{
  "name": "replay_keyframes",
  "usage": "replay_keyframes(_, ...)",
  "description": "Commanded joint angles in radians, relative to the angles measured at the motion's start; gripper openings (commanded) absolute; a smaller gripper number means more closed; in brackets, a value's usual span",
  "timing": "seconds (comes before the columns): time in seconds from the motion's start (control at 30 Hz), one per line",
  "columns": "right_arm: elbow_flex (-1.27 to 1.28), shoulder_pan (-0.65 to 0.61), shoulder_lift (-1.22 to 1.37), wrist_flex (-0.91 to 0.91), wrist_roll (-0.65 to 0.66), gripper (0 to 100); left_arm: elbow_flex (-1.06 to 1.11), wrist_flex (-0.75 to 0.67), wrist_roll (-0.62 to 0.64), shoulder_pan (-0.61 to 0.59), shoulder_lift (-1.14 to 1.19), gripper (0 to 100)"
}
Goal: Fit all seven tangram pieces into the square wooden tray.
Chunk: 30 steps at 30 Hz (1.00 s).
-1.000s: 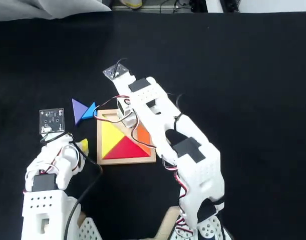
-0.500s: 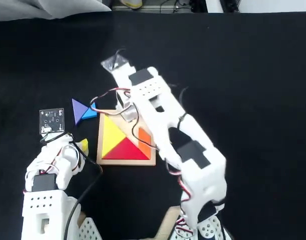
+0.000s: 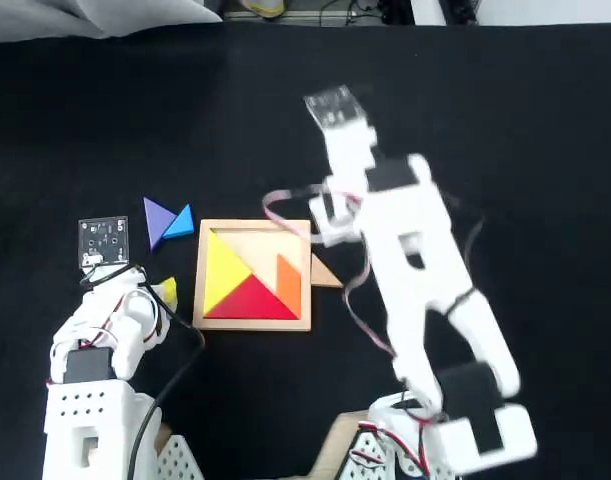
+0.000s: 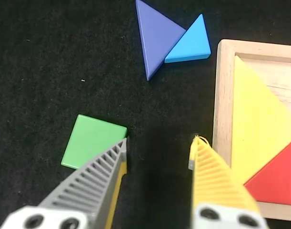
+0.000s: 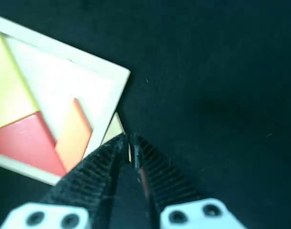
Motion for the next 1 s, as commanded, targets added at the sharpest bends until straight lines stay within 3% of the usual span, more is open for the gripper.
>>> replay_keyframes(0.0,0.367,0.018,-0.150,-0.371,0.006,1.4,-0.019,-0.017,0.012,0.005,-0.012,22)
replay_keyframes(0.13,0.427,0.043,-0.159,-0.402,0.006,1.5,-0.019,-0.020,0.074,0.005,-0.012,22)
replay_keyframes(0.47,0.605,0.212,-0.162,-0.713,0.005,1.5,-0.093,-0.011,-0.020,-0.054,0.000,22)
replay_keyframes(0.57,0.605,0.212,-0.160,-0.717,0.006,1.5,-0.194,-0.006,-0.081,-0.030,0.017,21)
replay_keyframes(0.67,0.605,0.215,-0.160,-0.720,0.006,1.5,-0.360,0.087,-0.183,0.039,0.115,21)
replay_keyframes(0.97,0.605,0.215,-0.160,-0.721,0.006,1.5,-0.908,0.330,-0.331,0.067,0.678,21)
